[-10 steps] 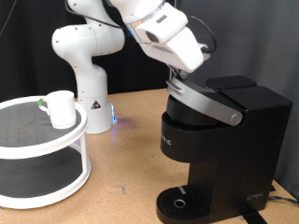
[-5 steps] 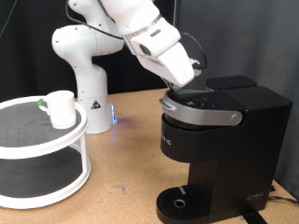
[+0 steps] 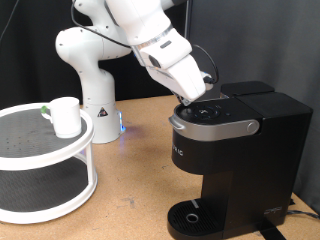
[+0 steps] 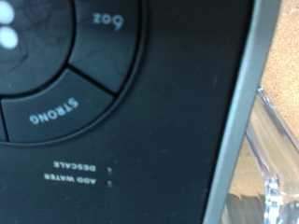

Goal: Make a cup of coffee with the keurig machine

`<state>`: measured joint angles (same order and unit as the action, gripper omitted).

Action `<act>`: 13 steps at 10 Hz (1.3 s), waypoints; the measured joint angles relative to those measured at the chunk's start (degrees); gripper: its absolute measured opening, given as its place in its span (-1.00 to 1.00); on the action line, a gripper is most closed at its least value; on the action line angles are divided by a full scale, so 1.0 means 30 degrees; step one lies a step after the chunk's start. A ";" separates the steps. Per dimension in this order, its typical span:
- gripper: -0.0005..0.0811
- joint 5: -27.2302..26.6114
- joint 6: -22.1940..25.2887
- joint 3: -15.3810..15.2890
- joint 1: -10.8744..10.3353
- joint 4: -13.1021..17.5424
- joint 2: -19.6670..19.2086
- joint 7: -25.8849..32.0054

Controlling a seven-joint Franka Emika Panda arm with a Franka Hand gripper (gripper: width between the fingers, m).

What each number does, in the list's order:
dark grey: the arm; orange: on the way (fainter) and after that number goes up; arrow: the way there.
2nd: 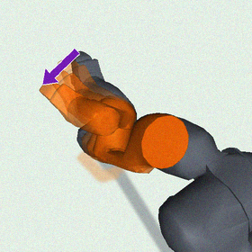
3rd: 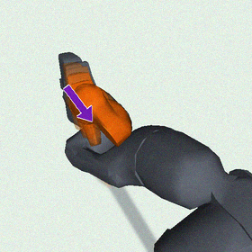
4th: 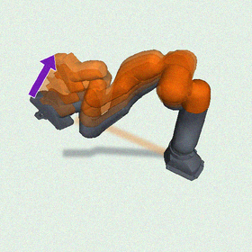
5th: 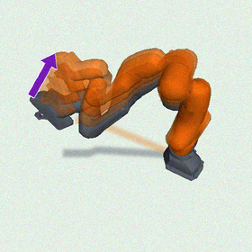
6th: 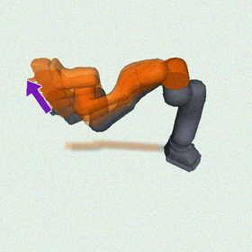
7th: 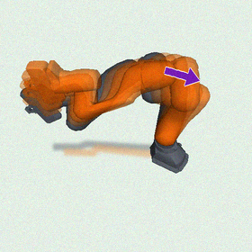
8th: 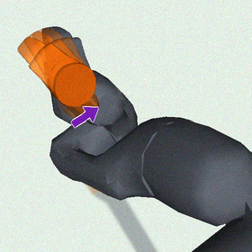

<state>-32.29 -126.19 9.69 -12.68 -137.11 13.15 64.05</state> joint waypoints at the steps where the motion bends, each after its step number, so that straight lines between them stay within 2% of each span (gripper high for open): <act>1: -0.99 -0.0001 -0.0001 -0.0001 0.0000 0.0000 0.0002 0.0000; 3: -0.99 -0.0808 -0.0115 0.0013 -0.0005 -0.0041 -0.0002 0.0036; 5: -0.99 -0.3031 -0.0056 0.0144 -0.0018 0.0027 0.0073 0.0493; 7: -0.99 -0.4606 0.0705 0.0535 -0.0014 0.0357 0.0422 0.0922; 10: -0.99 -0.4301 0.2687 0.1042 0.0154 0.1197 0.0875 0.0875; 12: -0.99 -0.4326 0.2534 0.1030 0.0157 0.1054 0.0845 0.0602; 13: -0.99 -0.4465 0.1778 0.0990 0.0173 0.0812 0.0892 -0.0196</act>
<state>-45.68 -120.86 12.66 -12.16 -134.68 15.82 63.46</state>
